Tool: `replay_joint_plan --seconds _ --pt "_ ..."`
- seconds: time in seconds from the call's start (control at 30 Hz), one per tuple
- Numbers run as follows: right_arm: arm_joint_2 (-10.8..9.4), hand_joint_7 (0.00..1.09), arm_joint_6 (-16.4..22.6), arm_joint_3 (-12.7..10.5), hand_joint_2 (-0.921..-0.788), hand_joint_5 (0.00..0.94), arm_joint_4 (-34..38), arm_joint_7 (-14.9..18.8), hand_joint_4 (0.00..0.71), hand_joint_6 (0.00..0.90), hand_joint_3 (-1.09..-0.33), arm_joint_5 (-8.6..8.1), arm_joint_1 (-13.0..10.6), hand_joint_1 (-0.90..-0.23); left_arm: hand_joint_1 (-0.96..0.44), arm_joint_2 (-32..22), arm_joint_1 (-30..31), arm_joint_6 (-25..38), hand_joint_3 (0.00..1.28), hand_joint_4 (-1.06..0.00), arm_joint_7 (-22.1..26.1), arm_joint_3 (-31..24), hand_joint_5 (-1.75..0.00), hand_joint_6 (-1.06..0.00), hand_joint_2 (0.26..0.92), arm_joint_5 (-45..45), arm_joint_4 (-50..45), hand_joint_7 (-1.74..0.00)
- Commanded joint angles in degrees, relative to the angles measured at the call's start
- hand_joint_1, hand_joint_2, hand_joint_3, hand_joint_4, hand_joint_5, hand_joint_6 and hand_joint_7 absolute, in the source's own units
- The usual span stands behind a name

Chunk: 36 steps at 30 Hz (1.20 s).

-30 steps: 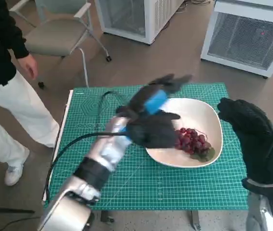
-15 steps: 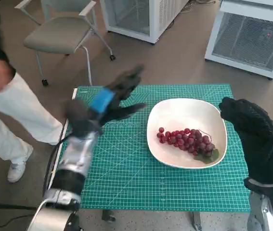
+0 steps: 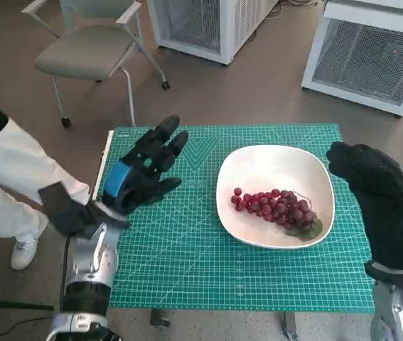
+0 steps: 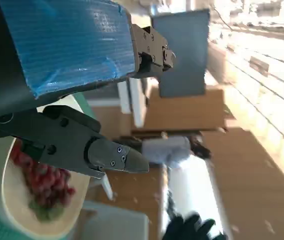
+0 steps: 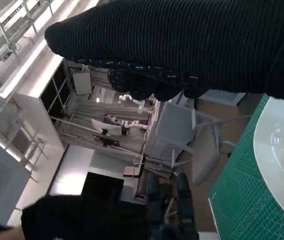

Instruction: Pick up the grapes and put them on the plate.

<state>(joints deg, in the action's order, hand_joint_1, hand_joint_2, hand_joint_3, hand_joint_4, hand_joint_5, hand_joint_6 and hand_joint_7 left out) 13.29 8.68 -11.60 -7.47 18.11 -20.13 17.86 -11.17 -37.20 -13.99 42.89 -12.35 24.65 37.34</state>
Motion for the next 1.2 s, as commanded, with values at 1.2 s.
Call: replay_joint_plan --seconds 1.2 --pt "0.8 0.72 -2.8 -0.7 -0.921 0.064 1.4 2.0 0.469 0.104 -0.543 -1.56 1.1 -0.567 -0.43 1.2 4.6 3.3 0.08 -0.20 -2.0 0.1 -0.01 -0.29 0.921 0.4 -6.5 -0.01"
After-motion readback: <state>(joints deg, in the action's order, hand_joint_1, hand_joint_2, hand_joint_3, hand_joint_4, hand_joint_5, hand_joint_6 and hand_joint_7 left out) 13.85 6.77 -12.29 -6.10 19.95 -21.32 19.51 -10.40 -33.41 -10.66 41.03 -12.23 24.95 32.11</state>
